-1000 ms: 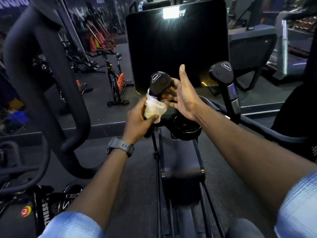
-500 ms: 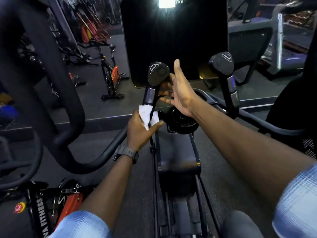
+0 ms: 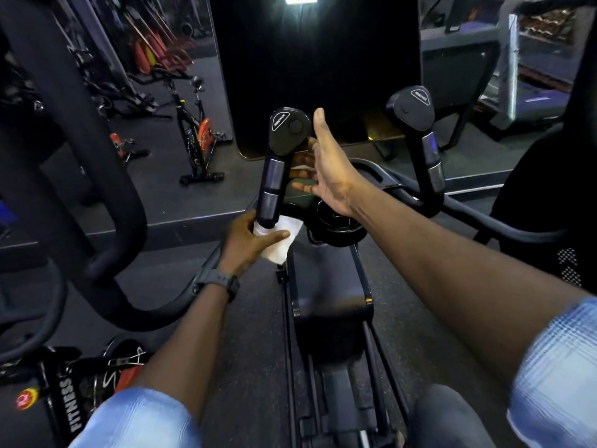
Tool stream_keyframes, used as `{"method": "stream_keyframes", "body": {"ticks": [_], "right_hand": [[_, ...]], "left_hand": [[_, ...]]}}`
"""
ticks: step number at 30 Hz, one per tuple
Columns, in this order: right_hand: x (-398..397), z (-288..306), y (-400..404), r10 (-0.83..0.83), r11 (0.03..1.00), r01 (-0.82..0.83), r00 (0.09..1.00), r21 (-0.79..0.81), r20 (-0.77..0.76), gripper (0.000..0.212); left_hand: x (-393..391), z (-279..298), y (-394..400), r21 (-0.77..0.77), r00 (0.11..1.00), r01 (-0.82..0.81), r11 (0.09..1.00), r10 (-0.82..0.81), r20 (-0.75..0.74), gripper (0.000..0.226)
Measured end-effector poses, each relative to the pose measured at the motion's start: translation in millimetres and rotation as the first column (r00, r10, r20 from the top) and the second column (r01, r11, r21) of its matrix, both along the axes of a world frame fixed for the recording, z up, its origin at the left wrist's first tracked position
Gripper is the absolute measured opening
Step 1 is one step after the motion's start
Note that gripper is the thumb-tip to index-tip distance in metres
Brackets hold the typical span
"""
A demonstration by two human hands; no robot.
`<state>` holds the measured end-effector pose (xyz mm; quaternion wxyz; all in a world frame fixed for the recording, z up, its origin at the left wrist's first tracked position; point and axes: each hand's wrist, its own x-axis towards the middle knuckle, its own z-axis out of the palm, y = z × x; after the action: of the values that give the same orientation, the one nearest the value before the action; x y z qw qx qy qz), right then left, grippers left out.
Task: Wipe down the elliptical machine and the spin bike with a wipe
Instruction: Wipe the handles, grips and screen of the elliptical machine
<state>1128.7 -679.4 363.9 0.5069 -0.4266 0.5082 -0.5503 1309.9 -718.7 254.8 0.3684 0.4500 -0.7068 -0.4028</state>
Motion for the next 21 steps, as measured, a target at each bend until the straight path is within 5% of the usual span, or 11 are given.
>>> {"method": "stream_keyframes", "body": {"ticks": [2, 8, 12, 15, 18, 21], "right_hand": [[-0.2, -4.0, -2.9, 0.010, 1.000, -0.010, 1.000, -0.007, 0.000, 0.080], [1.5, -12.9, -8.1, 0.035, 0.999, -0.035, 0.999, 0.016, 0.030, 0.092], [2.2, -14.9, -9.0, 0.053, 0.999, -0.053, 0.999, -0.004, 0.010, 0.092], [0.4, -16.9, -10.6, 0.060, 0.998, -0.060, 0.998, 0.014, 0.025, 0.096], [1.8, -22.6, -13.9, 0.062, 0.997, -0.062, 0.998, 0.039, 0.006, 0.100], [-2.8, -26.4, -8.9, 0.049, 0.998, -0.048, 0.998, 0.029, -0.044, 0.085]], "left_hand": [[-12.6, -2.2, -5.1, 0.029, 1.000, 0.014, 0.999, -0.014, 0.000, 0.029], [-31.3, -43.7, -0.3, -0.031, 0.935, -0.355, 0.934, 0.355, -0.025, 0.033], [-42.8, -41.7, 3.8, -0.020, 0.898, -0.432, 0.902, 0.427, -0.108, 0.030], [-49.9, -26.7, 12.6, -0.055, 0.883, -0.407, 0.912, 0.377, -0.280, 0.040], [-42.3, -29.4, 12.1, -0.067, 0.917, -0.312, 0.948, 0.282, -0.282, 0.040], [-33.5, -39.5, 6.6, 0.079, 0.928, -0.222, 0.972, 0.235, -0.288, 0.050]]}}
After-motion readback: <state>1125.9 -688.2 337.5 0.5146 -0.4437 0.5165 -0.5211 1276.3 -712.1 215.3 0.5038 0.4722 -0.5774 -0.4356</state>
